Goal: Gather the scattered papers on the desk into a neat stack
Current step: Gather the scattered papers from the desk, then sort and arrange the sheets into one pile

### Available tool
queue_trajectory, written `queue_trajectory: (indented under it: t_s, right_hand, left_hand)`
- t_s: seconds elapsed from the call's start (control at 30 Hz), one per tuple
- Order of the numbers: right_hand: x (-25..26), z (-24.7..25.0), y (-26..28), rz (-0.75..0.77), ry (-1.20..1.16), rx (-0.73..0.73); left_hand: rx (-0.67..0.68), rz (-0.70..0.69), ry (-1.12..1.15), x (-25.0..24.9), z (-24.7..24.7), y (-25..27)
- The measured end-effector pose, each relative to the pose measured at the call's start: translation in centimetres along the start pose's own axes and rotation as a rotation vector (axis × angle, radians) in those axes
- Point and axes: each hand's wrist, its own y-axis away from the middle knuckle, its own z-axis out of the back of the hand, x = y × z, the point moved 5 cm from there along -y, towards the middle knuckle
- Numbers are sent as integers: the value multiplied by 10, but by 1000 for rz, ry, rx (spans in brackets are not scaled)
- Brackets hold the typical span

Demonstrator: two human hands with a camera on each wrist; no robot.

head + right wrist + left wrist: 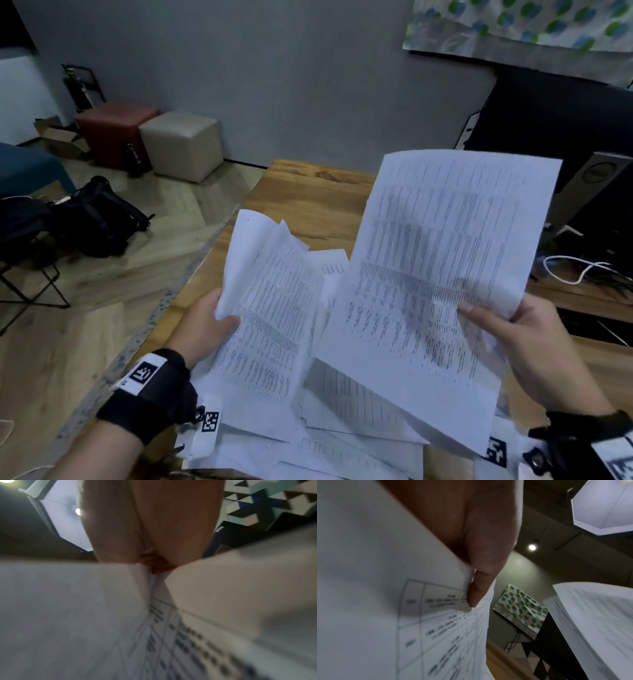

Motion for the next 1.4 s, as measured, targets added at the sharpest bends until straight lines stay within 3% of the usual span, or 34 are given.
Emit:
queue_trajectory:
  t_s: [0.2, 0.4, 0.5, 0.6, 0.77, 1.0, 1.23, 1.33, 1.4]
  right_hand:
    - [31, 0, -14, 118, 78, 46]
    - [57, -14, -6, 105, -349, 178]
    - [32, -27, -13, 16, -512, 195]
    - [-24, -48, -25, -193, -511, 165]
    - [-109, -80, -18, -467, -240, 169]
    - [-138, -108, 8, -603, -354, 237]
    - [-146, -134, 15, -530, -297, 300]
    - [-153, -142, 16, -534, -224, 308]
    - [-157, -141, 14, -522, -132, 240]
  left_hand:
    - [-37, -14, 33, -2, 0, 4]
    - [59, -15, 465, -12, 13, 7]
    - [174, -7, 735, -23, 12, 12]
    - [210, 27, 875, -26, 3, 12]
    - [236, 144, 840, -10, -22, 14]
    - [297, 184, 722, 9, -39, 20]
    - [341, 445, 877, 33, -49, 32]
    - [390, 352, 714, 40, -50, 32]
    - [351, 303, 605, 51, -48, 28]
